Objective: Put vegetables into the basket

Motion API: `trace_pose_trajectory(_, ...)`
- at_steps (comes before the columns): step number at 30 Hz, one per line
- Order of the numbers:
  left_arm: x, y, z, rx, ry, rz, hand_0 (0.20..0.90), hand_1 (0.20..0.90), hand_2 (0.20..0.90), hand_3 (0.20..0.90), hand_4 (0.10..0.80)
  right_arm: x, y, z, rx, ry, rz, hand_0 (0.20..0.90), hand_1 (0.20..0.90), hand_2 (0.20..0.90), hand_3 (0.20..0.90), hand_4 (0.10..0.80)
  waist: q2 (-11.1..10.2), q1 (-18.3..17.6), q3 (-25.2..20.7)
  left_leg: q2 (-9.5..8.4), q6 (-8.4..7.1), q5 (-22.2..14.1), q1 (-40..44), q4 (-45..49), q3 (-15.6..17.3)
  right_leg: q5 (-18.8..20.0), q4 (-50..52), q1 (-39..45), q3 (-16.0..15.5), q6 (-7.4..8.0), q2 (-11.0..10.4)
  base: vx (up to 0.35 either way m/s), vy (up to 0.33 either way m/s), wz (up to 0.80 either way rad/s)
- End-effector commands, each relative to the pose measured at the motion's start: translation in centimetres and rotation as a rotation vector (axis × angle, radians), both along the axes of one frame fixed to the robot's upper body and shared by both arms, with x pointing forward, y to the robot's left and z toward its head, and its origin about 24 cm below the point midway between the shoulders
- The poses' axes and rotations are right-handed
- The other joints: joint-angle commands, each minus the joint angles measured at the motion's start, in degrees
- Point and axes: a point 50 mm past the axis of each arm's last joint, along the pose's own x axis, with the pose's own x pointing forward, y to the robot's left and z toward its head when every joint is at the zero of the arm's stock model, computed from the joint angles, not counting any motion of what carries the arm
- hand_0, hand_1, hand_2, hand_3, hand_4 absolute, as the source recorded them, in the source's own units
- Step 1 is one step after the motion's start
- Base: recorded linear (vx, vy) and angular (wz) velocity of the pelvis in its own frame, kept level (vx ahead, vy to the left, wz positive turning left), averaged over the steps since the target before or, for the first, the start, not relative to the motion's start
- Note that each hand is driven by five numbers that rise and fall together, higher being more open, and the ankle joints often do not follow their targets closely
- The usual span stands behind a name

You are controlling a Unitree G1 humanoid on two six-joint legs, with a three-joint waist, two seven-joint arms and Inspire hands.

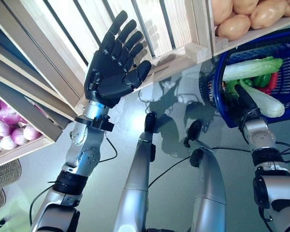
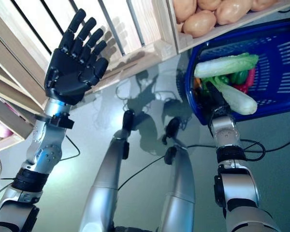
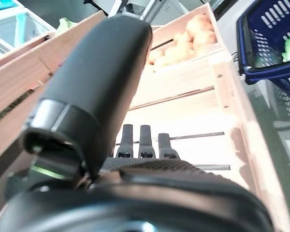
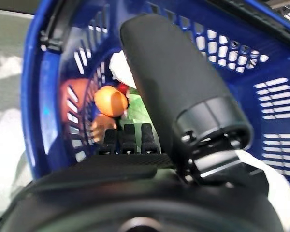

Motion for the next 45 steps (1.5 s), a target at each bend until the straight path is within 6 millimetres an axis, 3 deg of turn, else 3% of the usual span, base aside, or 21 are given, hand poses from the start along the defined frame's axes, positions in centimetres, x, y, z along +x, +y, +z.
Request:
trace_pose_trajectory(1,-3.3,-0.8,4.8,-0.008,-0.327,-0.059,0.900,0.900,0.900,0.900,0.800,-1.0,-2.3,1.6,-0.143,-0.035,-0.141,0.900,0.900,0.900,0.900,0.800,2.4,0.0,0.0,-2.06,-1.25,0.5,7.4,-7.3,-0.7,2.2,-4.6,8.3,0.7,2.12,1.0,0.004,0.014,-0.03)
trace_pose_trajectory(11,-3.1,-0.4,3.6,-0.002,-0.276,-0.077,0.900,0.900,0.900,0.900,0.800,-1.9,1.4,-0.8,-0.368,-0.086,-0.088,0.900,0.900,0.900,0.900,0.800,0.2,-1.2,0.0,-0.76,-2.37,4.6,25.4,-22.3,1.9,4.7,-19.6,27.1,-0.5,3.02,2.9,-0.019,0.037,-0.10)
trace_pose_trajectory(14,-2.6,-0.3,2.3,-0.013,-0.193,-0.067,0.900,0.900,0.900,0.900,0.800,-2.7,3.1,-2.1,-0.476,-0.076,-0.025,0.900,0.900,0.900,0.900,0.800,-0.2,-2.0,0.0,0.30,-2.55,5.9,32.8,-27.7,3.0,5.2,-24.1,34.6,-0.9,3.25,3.5,-0.036,0.070,-0.13)
trace_pose_trajectory(16,-2.4,-0.3,1.5,-0.010,-0.154,-0.071,0.900,0.900,0.900,0.900,0.800,-3.4,3.3,-3.1,-0.508,-0.069,-0.008,0.900,0.900,0.900,0.900,0.800,-0.2,-2.2,-0.4,0.62,-2.62,6.7,34.9,-29.3,3.2,5.6,-25.5,36.9,-1.2,3.28,3.5,0.004,0.055,-0.18)
trace_pose_trajectory(17,-2.2,-0.1,-0.4,-0.030,-0.070,-0.070,0.900,0.900,0.900,0.900,0.800,-4.8,3.5,-5.0,-0.605,-0.012,0.030,0.900,0.900,0.900,0.900,0.800,0.0,-2.6,-2.3,1.14,-2.67,7.1,37.9,-31.6,3.4,5.7,-27.4,39.9,-1.6,3.49,3.4,0.052,0.057,-0.15)
trace_pose_trajectory(19,-2.4,-0.2,-1.8,-0.022,-0.031,-0.063,0.900,0.900,0.900,0.900,0.800,-5.8,3.5,-6.3,-0.702,0.043,0.058,0.900,0.900,0.900,0.900,0.800,0.1,-2.8,-3.8,1.60,-2.79,7.6,40.6,-33.8,3.7,6.2,-29.8,42.7,-1.9,3.74,3.1,0.058,0.075,-0.13)
trace_pose_trajectory(22,-2.4,0.0,-5.4,-0.033,0.136,-0.068,0.900,0.900,0.900,0.900,0.800,-8.2,4.0,-9.5,-0.904,0.159,0.198,0.900,0.900,0.900,0.900,0.800,0.0,-3.3,-7.9,2.61,-3.19,8.6,45.9,-37.8,3.9,7.0,-33.3,48.5,-2.7,4.08,2.6,0.129,0.052,-0.04)
trace_pose_trajectory(24,-2.5,0.2,-7.1,-0.035,0.235,-0.085,0.900,0.900,0.900,0.900,0.800,-9.2,4.5,-11.0,-0.970,0.215,0.283,0.900,0.900,0.900,0.900,0.800,-0.1,-3.6,-9.9,2.79,-3.26,9.0,48.4,-39.3,3.9,7.2,-34.9,51.2,-2.9,4.29,2.5,0.143,0.026,0.07)
trace_pose_trajectory(27,-3.3,0.5,-11.1,0.005,0.394,-0.097,0.900,0.900,0.900,0.900,0.800,-12.3,4.9,-14.8,-1.082,0.350,0.467,0.900,0.900,0.900,0.900,0.800,-0.6,-4.3,-14.2,3.35,-3.49,8.7,52.7,-40.4,4.2,7.7,-37.1,55.6,-3.2,4.53,2.3,0.177,0.035,0.02)
trace_pose_trajectory(30,-3.8,0.1,-14.4,0.108,0.518,-0.098,0.900,0.900,0.900,0.900,0.800,-14.8,5.4,-17.9,-1.073,0.455,0.624,0.900,0.900,0.900,0.900,0.800,-1.0,-4.6,-17.2,3.66,-3.49,7.8,55.9,-40.7,4.5,7.9,-38.4,58.7,-3.4,4.78,2.2,0.167,0.041,0.04)
trace_pose_trajectory(36,-4.8,0.0,-19.3,0.357,0.660,-0.089,0.900,0.900,0.900,0.900,0.800,-19.4,5.8,-22.8,-1.079,0.656,0.951,0.900,0.900,0.900,0.900,0.800,-1.4,-5.7,-20.9,4.35,-3.67,6.2,60.7,-41.4,5.5,8.1,-41.3,63.2,-2.7,5.37,2.4,0.118,0.049,0.06)
trace_pose_trajectory(42,-5.3,-0.1,-23.1,0.619,0.769,-0.099,0.900,0.900,0.900,0.900,0.800,-23.4,5.1,-26.3,-1.032,0.938,1.120,0.900,0.900,0.900,0.900,0.800,-1.4,-6.7,-22.5,5.23,-3.76,4.9,63.2,-41.4,6.9,7.4,-41.5,65.0,-2.3,5.92,2.4,0.074,0.031,-0.06)
trace_pose_trajectory(45,-5.7,0.2,-25.1,0.730,0.852,-0.076,0.900,0.900,0.900,0.900,0.800,-25.5,4.3,-27.4,-0.953,1.075,1.125,0.900,0.900,0.900,0.900,0.800,-1.3,-7.2,-23.1,5.62,-3.66,4.3,64.4,-41.4,7.7,7.1,-41.6,65.7,-2.0,6.23,2.4,0.060,0.037,-0.21)
